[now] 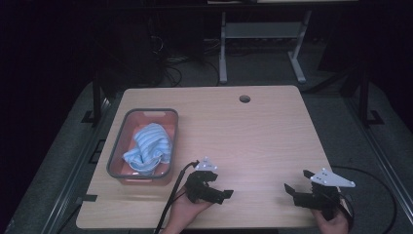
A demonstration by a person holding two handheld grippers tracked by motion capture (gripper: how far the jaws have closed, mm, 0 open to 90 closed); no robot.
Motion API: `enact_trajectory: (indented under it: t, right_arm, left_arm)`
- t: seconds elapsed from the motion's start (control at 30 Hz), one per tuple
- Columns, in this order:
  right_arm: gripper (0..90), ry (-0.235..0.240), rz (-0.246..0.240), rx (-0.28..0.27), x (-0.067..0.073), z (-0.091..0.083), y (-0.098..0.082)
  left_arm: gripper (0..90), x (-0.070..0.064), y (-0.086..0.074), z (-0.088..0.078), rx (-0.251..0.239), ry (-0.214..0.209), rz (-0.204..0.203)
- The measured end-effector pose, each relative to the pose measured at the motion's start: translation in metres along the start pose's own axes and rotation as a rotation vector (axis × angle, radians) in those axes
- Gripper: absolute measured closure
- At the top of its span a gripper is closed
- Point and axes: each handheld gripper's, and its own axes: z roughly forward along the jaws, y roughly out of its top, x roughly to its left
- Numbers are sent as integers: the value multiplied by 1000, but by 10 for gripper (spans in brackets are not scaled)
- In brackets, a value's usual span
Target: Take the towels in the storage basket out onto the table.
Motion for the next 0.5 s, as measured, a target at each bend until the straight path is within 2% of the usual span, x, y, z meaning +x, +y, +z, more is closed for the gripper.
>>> enact_trajectory:
  t: [0.03,0.07,0.13,0.17,0.27,0.37,0.43,0.47,0.5]
  right_arm:
    - [141,0,0,0,0,0,0]
    - [141,-1,-1,-1,0,0,0]
    - [141,-1,-2,-1,-1,0,0]
    - [141,-3,-1,-1,-1,0,0]
    - [141,-3,5,-6,-2,-1,0]
    - [141,-3,5,-3,-2,-2,-1]
    - [141,-5,2,-3,-1,-2,-1]
    - [141,-5,1,-4,-1,-3,0]
    - [141,-5,1,-4,-1,-3,0]
  left_arm:
    - [174,0,0,0,0,0,0]
    - [174,3,8,0,6,0,-23]
    - [174,5,13,1,10,3,-37]
    - [174,6,17,1,25,4,-40]
    - [174,7,31,2,27,11,-52]
    - [174,9,47,1,45,28,-44]
    - [174,11,57,-2,35,15,-48]
    - [173,13,68,-5,46,39,-36]
    - [173,13,68,-5,46,39,-36]
